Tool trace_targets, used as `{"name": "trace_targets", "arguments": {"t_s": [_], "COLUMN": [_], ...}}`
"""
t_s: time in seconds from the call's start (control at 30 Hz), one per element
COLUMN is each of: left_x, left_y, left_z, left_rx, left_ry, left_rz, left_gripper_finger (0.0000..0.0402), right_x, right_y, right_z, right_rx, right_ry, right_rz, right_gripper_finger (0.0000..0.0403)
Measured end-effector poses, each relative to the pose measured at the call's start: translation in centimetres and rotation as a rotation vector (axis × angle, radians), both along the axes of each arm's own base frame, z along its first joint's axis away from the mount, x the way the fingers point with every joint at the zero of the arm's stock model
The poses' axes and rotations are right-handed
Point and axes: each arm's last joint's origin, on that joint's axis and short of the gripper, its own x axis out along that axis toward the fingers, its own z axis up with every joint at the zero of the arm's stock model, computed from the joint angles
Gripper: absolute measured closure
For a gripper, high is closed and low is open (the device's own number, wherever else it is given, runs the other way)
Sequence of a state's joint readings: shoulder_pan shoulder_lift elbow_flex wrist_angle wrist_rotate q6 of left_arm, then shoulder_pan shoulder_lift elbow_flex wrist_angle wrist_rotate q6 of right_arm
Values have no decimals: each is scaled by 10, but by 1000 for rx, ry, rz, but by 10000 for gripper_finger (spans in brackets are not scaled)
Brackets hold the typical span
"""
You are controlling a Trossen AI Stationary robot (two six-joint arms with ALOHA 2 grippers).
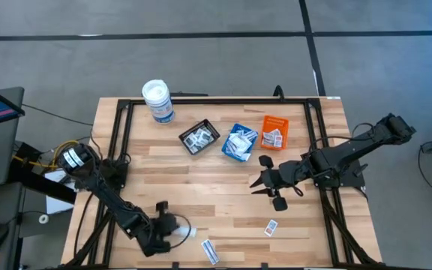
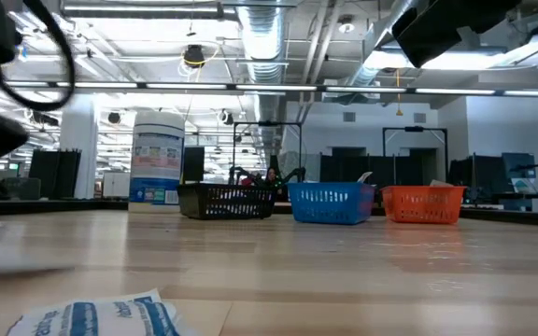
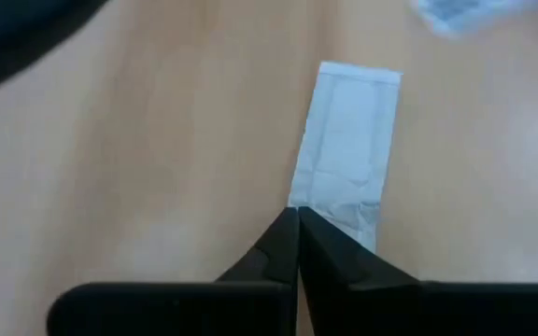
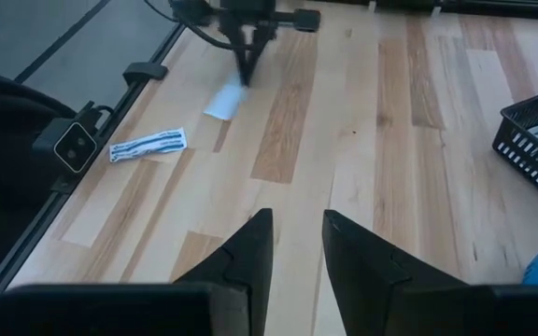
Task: Pick & Place First Aid Supplies
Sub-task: Put the blue bandage into the blue bin
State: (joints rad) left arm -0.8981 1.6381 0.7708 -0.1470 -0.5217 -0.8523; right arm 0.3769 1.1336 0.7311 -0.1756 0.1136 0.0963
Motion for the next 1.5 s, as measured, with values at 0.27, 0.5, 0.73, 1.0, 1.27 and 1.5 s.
{"name": "trace_targets", "arguments": {"t_s": [0.27,0.5,0.73,1.0,1.27,1.5], "left_x": [29,71,104,111,111,111], "left_y": [28,61,98,117,116,116], "left_z": [3,18,41,42,43,43], "left_rx": [298,405,562,608,639,639], "left_ry": [-232,-346,-467,-447,-441,-441], "left_rz": [176,246,319,364,341,341], "left_gripper_finger": [397,396,395,396,397,397], "right_x": [3,12,36,72,91,92], "right_y": [0,-11,-37,-67,-81,-78], "right_z": [5,16,-11,-54,-75,-77], "right_rx": [6,-22,133,363,526,531], "right_ry": [-67,-207,-123,19,32,45], "right_rz": [-28,-243,-577,-552,-474,-456], "right_gripper_finger": [312,312,312,312,312,318]}}
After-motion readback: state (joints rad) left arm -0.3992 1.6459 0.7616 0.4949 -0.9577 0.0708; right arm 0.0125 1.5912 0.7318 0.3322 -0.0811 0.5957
